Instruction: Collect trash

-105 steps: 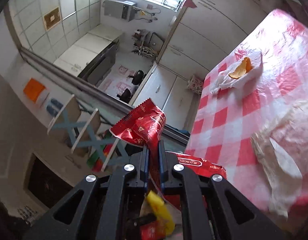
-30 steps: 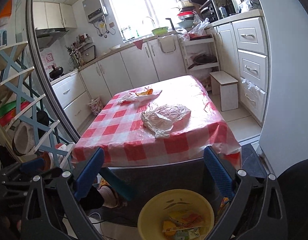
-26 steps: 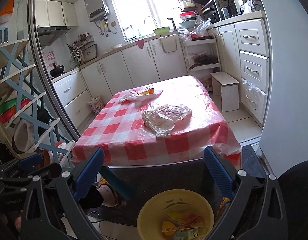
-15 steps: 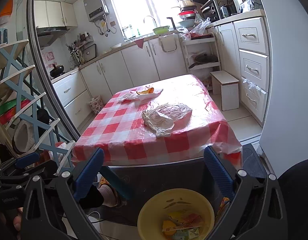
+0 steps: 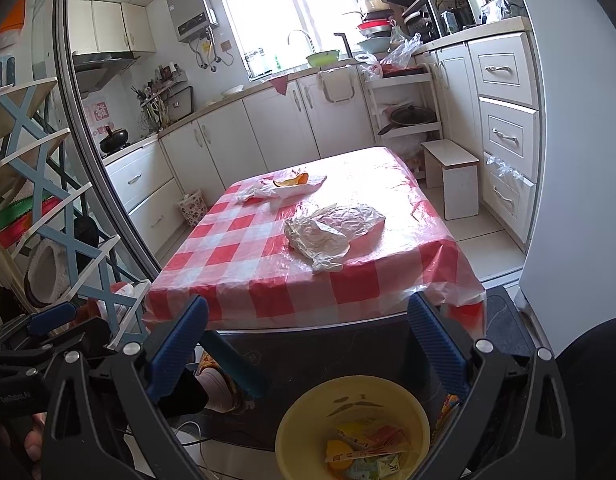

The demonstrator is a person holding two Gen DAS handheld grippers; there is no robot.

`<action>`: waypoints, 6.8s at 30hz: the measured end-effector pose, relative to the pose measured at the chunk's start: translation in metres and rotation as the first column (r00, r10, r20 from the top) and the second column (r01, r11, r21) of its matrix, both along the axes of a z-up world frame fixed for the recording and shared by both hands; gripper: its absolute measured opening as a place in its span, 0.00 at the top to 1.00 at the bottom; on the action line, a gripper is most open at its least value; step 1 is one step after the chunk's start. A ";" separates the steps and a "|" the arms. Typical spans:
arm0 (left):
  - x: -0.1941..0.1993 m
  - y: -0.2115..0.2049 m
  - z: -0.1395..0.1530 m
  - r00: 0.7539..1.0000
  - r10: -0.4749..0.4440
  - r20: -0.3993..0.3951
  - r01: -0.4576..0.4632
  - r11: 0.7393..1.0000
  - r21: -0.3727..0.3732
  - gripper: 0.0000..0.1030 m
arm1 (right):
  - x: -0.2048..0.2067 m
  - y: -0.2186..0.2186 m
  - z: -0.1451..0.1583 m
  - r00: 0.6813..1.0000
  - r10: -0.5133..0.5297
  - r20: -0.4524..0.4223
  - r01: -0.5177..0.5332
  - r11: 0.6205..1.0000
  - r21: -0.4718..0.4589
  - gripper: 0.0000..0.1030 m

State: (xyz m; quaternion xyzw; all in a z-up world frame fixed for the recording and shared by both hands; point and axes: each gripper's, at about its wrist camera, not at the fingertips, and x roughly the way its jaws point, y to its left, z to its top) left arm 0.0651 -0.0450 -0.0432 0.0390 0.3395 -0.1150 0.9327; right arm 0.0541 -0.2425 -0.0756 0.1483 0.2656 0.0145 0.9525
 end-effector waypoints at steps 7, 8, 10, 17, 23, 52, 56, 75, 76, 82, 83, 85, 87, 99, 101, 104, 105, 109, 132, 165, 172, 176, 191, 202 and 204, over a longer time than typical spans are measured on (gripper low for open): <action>-0.001 0.001 0.000 1.000 0.004 -0.002 -0.004 1.000 -0.003 0.11 | 0.000 0.001 0.000 1.000 0.000 -0.001 0.000 1.000 0.000 0.07; 0.000 0.001 0.000 1.000 0.003 -0.002 -0.003 1.000 -0.003 0.11 | 0.000 0.001 0.000 1.000 0.000 -0.002 0.000 1.000 0.000 0.07; -0.001 0.001 0.000 1.000 0.003 -0.002 -0.003 1.000 -0.002 0.11 | 0.000 0.001 -0.002 1.000 0.002 -0.003 -0.002 1.000 -0.001 0.07; -0.001 0.001 0.000 1.000 0.002 0.002 -0.002 1.000 -0.001 0.11 | -0.001 0.003 -0.004 1.000 0.004 -0.007 -0.004 1.000 -0.003 0.07; 0.000 0.001 0.000 1.000 0.002 0.000 -0.002 1.000 -0.001 0.11 | -0.001 0.004 -0.004 1.000 0.002 -0.008 -0.002 1.000 -0.003 0.07; -0.003 0.005 0.005 1.000 0.016 0.017 -0.015 1.000 -0.007 0.10 | -0.003 0.007 -0.006 1.000 0.019 -0.001 -0.019 1.000 -0.021 0.07; -0.005 0.003 0.006 1.000 0.012 0.022 -0.012 1.000 0.000 0.10 | -0.003 0.005 -0.004 1.000 0.021 0.001 -0.021 1.000 -0.022 0.07; -0.004 0.001 -0.002 1.000 0.013 0.010 -0.013 1.000 0.005 0.09 | -0.002 0.008 -0.002 1.000 0.028 -0.005 -0.028 0.999 -0.029 0.07; -0.004 0.001 -0.002 1.000 0.013 0.011 -0.013 1.000 0.005 0.09 | -0.002 0.008 -0.002 1.000 0.028 -0.005 -0.028 0.999 -0.029 0.07; -0.004 0.002 -0.002 1.000 0.012 0.010 -0.012 1.000 0.005 0.09 | -0.004 0.008 -0.002 1.000 0.027 -0.004 -0.027 0.999 -0.028 0.07; -0.004 0.002 -0.002 1.000 0.012 0.010 -0.012 1.000 0.006 0.09 | -0.004 0.008 -0.002 1.000 0.027 -0.005 -0.027 0.999 -0.028 0.07; -0.004 0.002 -0.002 1.000 0.012 0.010 -0.012 1.000 0.005 0.09 | -0.003 0.008 -0.002 1.000 0.027 -0.005 -0.027 0.999 -0.028 0.07; -0.003 0.003 -0.003 1.000 0.012 0.009 -0.012 1.000 0.004 0.09 | -0.003 0.008 -0.002 1.000 0.027 -0.004 -0.027 0.999 -0.027 0.07; 0.037 0.010 -0.006 0.999 0.046 0.008 -0.046 0.999 0.011 0.08 | 0.052 -0.013 0.010 0.998 0.029 -0.062 -0.027 0.999 0.031 0.07; 0.047 0.009 -0.007 0.999 0.049 0.004 -0.049 0.999 0.013 0.08 | 0.072 -0.013 0.009 0.995 0.048 -0.086 -0.046 0.999 0.019 0.07; 0.066 0.008 -0.009 0.999 0.048 -0.002 -0.048 0.999 0.022 0.08 | 0.110 -0.016 0.004 0.986 0.075 -0.148 -0.073 0.997 0.017 0.07; 0.076 0.007 -0.010 0.999 0.044 -0.008 -0.044 0.999 0.027 0.08 | 0.124 -0.017 0.001 0.982 0.077 -0.171 -0.076 0.997 0.009 0.07; 0.109 0.003 -0.017 0.999 0.029 -0.039 -0.028 0.999 0.041 0.08 | 0.169 -0.026 -0.015 0.966 0.054 -0.253 -0.055 0.998 0.001 0.07; 0.227 0.016 -0.055 0.986 0.086 -0.143 -0.083 0.996 0.022 0.08 | 0.278 -0.009 -0.058 0.901 0.224 -0.372 -0.101 0.941 0.322 0.07; 0.248 0.028 -0.072 0.968 0.089 -0.237 -0.110 0.991 -0.077 0.08 | 0.475 0.008 -0.086 0.909 0.186 -0.374 -0.161 0.982 0.098 0.84; 0.253 0.021 -0.078 0.966 0.067 -0.249 -0.098 0.988 -0.115 0.08 | 0.445 0.001 -0.061 0.908 0.266 -0.322 -0.196 0.952 0.233 0.92; 0.265 0.005 -0.086 0.962 0.036 -0.272 -0.081 0.984 -0.158 0.08 | 0.408 -0.016 -0.033 0.920 0.288 -0.265 -0.207 0.933 0.296 0.92; 0.324 -0.055 -0.118 0.946 0.079 -0.314 -0.166 0.951 -0.260 0.08 | 0.264 -0.104 -0.008 0.963 0.205 -0.173 -0.116 0.901 0.419 0.92; 0.319 -0.046 -0.113 0.963 0.050 -0.266 -0.121 0.959 -0.258 0.71 | 0.256 -0.100 -0.001 0.954 0.249 -0.165 -0.172 0.910 0.378 0.92; 0.308 -0.039 -0.102 0.970 0.045 -0.241 -0.109 0.959 -0.260 0.72 | 0.256 -0.092 -0.001 0.950 0.262 -0.167 -0.190 0.915 0.356 0.92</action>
